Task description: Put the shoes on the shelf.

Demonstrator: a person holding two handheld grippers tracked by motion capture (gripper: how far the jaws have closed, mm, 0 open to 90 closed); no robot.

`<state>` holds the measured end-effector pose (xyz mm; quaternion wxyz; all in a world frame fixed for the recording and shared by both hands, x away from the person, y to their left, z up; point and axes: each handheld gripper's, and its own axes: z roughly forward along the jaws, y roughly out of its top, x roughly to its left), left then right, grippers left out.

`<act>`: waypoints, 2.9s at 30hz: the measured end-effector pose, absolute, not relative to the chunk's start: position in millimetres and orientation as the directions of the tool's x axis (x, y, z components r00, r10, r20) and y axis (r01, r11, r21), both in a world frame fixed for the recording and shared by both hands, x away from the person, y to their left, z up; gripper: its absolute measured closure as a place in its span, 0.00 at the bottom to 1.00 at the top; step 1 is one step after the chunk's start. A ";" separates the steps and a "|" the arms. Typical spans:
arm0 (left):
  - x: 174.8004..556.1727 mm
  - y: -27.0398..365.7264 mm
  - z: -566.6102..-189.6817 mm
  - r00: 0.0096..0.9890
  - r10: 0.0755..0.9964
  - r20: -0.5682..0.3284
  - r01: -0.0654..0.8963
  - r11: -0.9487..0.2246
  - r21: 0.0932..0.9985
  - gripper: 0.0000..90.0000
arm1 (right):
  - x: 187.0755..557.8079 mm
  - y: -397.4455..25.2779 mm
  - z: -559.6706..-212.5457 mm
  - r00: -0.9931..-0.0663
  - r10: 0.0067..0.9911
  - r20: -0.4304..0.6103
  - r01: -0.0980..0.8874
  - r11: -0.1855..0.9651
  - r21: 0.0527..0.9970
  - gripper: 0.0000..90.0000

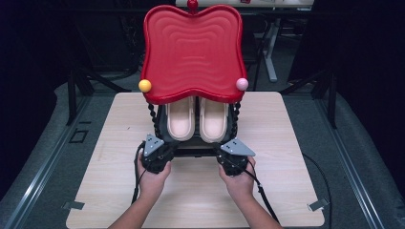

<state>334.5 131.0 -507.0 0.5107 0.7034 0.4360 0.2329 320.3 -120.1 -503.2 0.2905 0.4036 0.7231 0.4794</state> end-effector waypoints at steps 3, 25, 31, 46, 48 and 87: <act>337.0 129.3 -509.0 0.509 0.852 -0.121 0.379 -0.095 0.920 1.00 | 323.1 -119.1 -505.1 -0.500 0.866 -0.028 0.305 0.206 0.930 1.00; 334.2 139.9 -500.6 0.489 0.865 -0.117 0.336 -0.063 0.940 0.99 | 323.6 -125.4 -503.3 -0.479 0.876 -0.047 0.286 0.206 0.936 1.00; 342.4 146.6 -498.4 0.435 0.893 -0.117 0.334 -0.040 0.942 1.00 | 328.6 -137.4 -498.2 -0.410 0.910 -0.058 0.263 0.179 0.948 1.00; 362.9 145.3 -496.2 0.385 0.913 -0.137 0.333 0.001 0.943 1.00 | 350.5 -141.4 -493.0 -0.364 0.931 -0.039 0.271 0.146 0.951 0.99; 364.2 145.9 -495.9 0.382 0.913 -0.144 0.335 0.008 0.942 1.00 | 351.9 -140.8 -492.8 -0.364 0.931 -0.039 0.278 0.149 0.949 0.99; 377.1 142.6 -489.0 0.375 0.918 -0.129 0.337 -0.005 0.942 1.00 | 366.8 -130.0 -493.4 -0.344 0.936 -0.078 0.278 0.181 0.943 1.00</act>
